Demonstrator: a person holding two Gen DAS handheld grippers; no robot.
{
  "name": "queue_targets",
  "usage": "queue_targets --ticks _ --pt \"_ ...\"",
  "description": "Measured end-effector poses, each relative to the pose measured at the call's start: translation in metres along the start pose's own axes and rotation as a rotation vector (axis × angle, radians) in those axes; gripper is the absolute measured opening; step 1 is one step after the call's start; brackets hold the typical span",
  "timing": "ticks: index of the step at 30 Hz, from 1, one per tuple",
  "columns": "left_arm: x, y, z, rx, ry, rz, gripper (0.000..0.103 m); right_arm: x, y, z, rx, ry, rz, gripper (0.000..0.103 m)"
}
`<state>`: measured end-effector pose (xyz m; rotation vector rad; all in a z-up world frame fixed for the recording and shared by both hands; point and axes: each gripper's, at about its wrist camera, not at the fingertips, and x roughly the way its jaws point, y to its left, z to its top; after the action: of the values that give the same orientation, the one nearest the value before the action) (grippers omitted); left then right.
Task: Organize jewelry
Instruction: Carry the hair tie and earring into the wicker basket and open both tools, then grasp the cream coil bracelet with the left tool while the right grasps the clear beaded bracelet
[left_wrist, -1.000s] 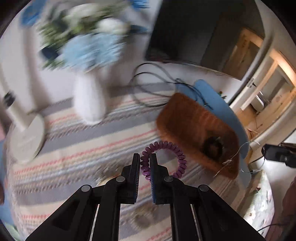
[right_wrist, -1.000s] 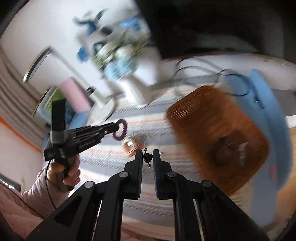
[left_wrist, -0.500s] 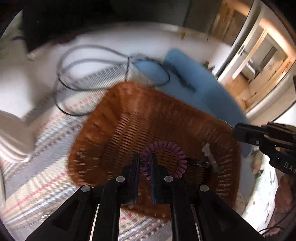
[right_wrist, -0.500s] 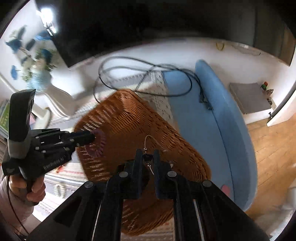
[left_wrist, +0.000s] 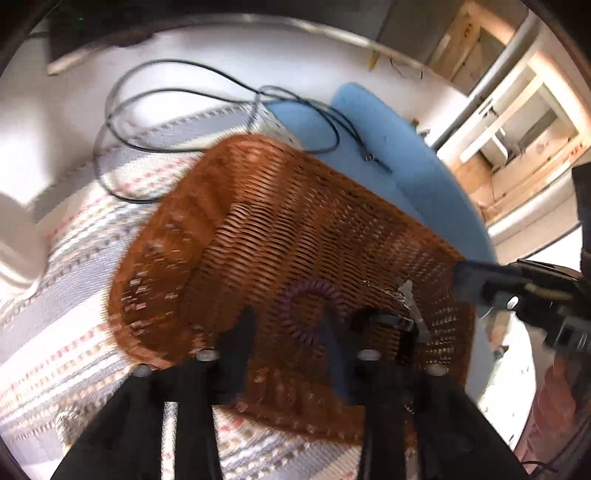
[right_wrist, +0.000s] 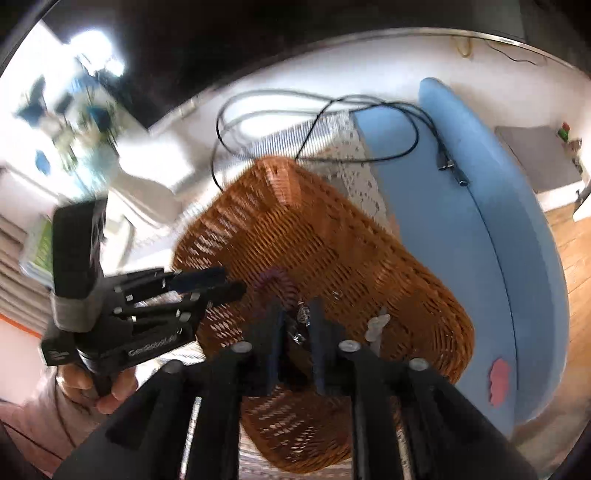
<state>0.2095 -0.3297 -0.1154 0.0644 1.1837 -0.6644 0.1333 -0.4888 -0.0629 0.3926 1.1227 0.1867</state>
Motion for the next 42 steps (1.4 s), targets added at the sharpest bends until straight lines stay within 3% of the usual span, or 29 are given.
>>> queue_targets --ticks 5,9,16,21,26,34,38,42 --pt "-0.060 0.021 -0.022 0.003 -0.092 0.051 0.042 -0.037 0.004 0.002 0.036 -0.084 0.015 0.036" --pt "-0.114 0.070 -0.049 -0.088 -0.151 0.096 0.042 -0.052 0.021 0.003 0.033 -0.116 0.046 0.036" --pt "-0.187 0.153 -0.100 -0.277 -0.230 0.191 0.042 -0.045 0.084 -0.003 -0.027 -0.111 0.125 0.036" --pt "-0.221 0.192 -0.135 -0.351 -0.259 0.233 0.042 -0.026 0.138 -0.014 -0.104 -0.078 0.163 0.036" --pt "-0.216 0.210 -0.157 -0.386 -0.225 0.229 0.042 0.014 0.183 -0.036 -0.168 0.012 0.159 0.036" --pt "-0.162 0.223 -0.186 -0.416 -0.106 0.111 0.042 0.123 0.226 -0.104 -0.256 0.262 0.061 0.036" --pt "-0.132 0.220 -0.178 -0.363 -0.073 0.057 0.042 0.150 0.227 -0.126 -0.232 0.304 0.031 0.036" --pt "-0.101 0.226 -0.169 -0.387 -0.032 0.049 0.041 0.162 0.228 -0.137 -0.248 0.294 -0.034 0.036"
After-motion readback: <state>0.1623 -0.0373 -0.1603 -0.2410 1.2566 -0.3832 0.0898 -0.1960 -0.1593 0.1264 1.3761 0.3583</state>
